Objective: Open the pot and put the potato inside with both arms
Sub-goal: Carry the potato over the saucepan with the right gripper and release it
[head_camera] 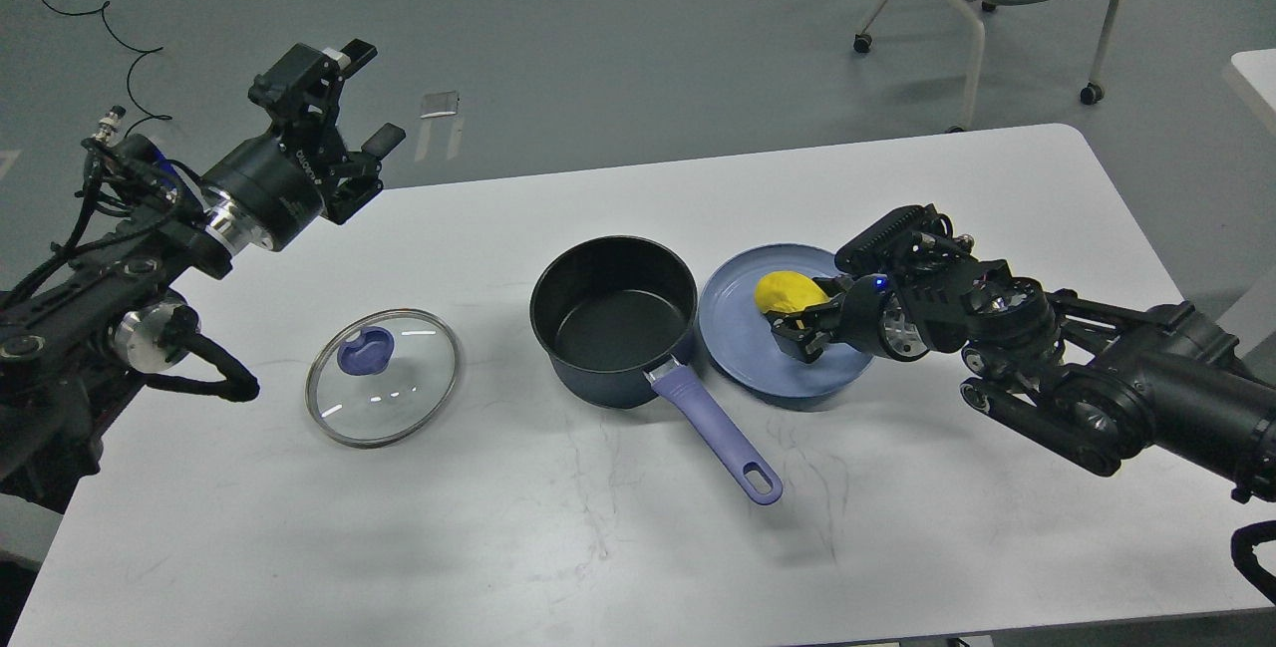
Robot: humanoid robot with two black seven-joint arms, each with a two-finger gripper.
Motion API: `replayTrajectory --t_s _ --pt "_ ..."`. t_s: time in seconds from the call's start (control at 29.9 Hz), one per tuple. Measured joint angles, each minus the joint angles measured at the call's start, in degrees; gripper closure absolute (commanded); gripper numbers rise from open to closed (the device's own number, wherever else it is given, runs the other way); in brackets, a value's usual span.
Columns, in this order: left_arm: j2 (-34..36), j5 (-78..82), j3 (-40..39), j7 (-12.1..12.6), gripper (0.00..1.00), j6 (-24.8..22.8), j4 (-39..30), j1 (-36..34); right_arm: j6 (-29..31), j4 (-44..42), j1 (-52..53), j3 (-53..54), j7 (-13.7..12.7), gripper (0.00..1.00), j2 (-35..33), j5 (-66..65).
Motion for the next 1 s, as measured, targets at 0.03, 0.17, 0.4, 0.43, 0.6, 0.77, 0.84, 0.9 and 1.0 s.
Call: replayTrajectory --t_s 0.03,0.17,0.4,0.43,0.6,0.77,0.84,0.9,1.0 --pt "0.00 0.03 0.03 0.00 0.02 0.05 0.14 0.14 0.00 -0.04 0.04 0.00 -0.01 0.86 0.00 -0.05" --pt "-0.03 0.15 0.20 -0.01 0.02 0.27 0.41 0.58 0.00 -0.07 0.30 0.17 -0.07 0.87 0.34 -0.10" --pt "0.29 0.19 0.27 -0.01 0.02 0.46 0.59 0.69 -1.56 0.62 4.22 1.10 -0.10 0.88 1.76 0.24" --pt "0.33 0.24 0.30 -0.01 0.02 0.46 0.60 0.69 -1.93 0.68 4.92 1.09 -0.10 0.88 2.22 0.25" --pt "0.13 0.33 0.32 -0.01 0.02 0.58 0.60 0.65 -3.39 0.93 9.91 0.24 -0.09 0.88 6.58 0.27" --pt "0.29 0.34 0.41 -0.01 0.02 0.63 0.60 0.65 -3.50 0.86 13.54 -4.42 -0.02 0.88 10.79 0.28" --pt "0.50 0.35 0.41 -0.01 0.02 0.59 0.60 0.64 -3.46 0.53 13.87 -6.06 -0.02 0.87 12.23 0.27" --pt "0.56 0.35 0.40 -0.01 0.02 0.56 0.60 0.64 -3.34 -0.14 13.70 -7.54 -0.01 0.83 13.28 0.27" --pt "0.61 0.35 0.36 -0.01 0.02 0.56 0.60 0.64 -3.27 -1.14 12.20 -9.47 -0.02 0.66 13.88 0.27"
